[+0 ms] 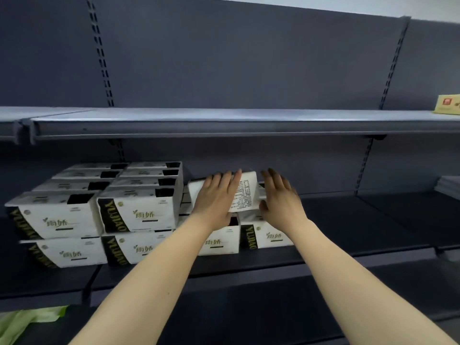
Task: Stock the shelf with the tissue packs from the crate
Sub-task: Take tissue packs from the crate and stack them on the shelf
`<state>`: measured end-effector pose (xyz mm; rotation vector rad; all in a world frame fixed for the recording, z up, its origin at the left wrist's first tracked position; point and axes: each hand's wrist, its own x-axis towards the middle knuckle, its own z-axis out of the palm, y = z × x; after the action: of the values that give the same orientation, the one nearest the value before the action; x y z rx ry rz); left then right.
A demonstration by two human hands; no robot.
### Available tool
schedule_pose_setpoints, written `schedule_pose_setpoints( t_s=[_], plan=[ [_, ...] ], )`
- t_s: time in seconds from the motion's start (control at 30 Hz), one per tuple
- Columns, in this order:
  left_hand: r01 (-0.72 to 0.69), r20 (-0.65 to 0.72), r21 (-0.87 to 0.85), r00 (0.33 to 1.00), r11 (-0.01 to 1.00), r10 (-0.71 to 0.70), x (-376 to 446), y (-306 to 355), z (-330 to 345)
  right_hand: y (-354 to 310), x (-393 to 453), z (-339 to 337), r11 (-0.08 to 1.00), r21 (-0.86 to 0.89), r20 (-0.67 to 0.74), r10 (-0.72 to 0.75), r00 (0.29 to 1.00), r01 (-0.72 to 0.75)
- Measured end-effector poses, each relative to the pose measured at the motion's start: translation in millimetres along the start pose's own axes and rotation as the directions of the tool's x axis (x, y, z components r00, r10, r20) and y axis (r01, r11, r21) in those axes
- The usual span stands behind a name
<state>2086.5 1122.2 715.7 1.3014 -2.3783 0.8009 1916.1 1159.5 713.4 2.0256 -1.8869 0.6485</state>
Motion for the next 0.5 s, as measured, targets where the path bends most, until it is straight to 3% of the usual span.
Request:
schedule_pose_setpoints(
  t_s=[0.17,0.33,0.5],
  plan=[
    [-0.018,0.049,0.029,0.999,0.999,0.017,14.2,-3.4,17.8,9.4,16.2,11.8,0.999,0.034,0.057,-0.03,0.998,0.028],
    [-0.093,-0.041,0.088,0.994,0.992,0.097,19.9,-5.4,38.7,9.7,28.2,22.4,0.995,0.076,0.068,-0.065,0.996,0.059],
    [-0.141,-0.069,0.01,0.987,0.99,0.142,19.1,-9.5,41.0,9.6,30.6,27.5,0.991,0.093,0.069,-0.106,0.992,0.099]
  ],
)
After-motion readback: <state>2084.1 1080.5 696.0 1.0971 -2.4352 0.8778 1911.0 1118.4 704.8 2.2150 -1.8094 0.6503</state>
